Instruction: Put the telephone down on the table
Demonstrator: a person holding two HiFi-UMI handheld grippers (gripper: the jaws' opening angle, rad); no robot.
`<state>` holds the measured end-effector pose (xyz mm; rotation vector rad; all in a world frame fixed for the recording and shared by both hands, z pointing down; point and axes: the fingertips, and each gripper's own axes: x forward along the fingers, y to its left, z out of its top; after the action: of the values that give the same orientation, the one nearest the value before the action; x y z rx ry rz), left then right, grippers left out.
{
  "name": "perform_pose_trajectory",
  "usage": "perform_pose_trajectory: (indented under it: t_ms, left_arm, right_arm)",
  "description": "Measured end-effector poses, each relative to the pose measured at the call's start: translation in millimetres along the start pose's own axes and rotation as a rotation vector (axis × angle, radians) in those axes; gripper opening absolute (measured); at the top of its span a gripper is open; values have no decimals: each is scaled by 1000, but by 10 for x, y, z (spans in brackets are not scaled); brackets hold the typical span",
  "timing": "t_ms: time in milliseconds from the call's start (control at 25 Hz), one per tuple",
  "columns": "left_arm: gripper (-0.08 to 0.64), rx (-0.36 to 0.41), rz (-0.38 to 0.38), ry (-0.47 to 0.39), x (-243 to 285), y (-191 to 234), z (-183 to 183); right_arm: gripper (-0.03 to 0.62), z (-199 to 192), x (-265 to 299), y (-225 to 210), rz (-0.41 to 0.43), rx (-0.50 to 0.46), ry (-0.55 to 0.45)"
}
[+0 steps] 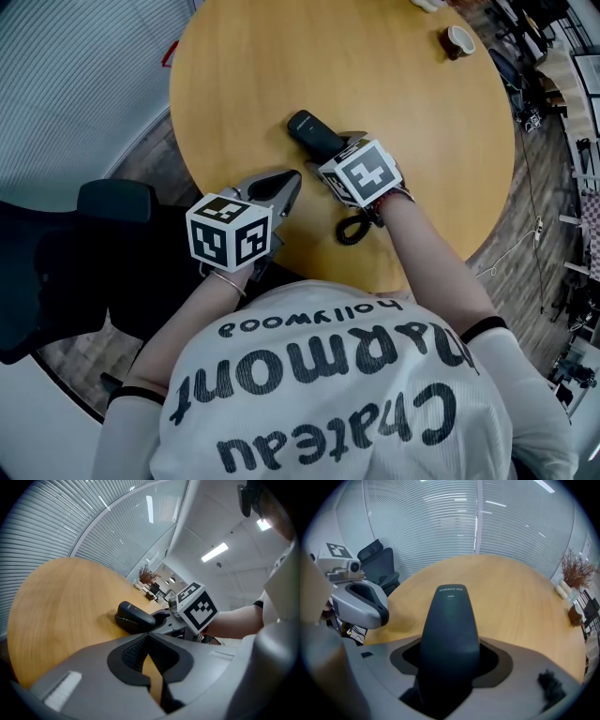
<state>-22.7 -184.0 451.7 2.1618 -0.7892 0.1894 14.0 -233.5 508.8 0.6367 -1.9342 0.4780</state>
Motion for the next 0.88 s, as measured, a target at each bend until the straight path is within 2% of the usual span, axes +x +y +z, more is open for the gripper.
perform_pose_trajectory:
  t_ms: [880]
  left_arm:
    - [2,0,-14,12,71,70,51]
  right_arm:
    - [279,-48,-12,73,18,-4,11]
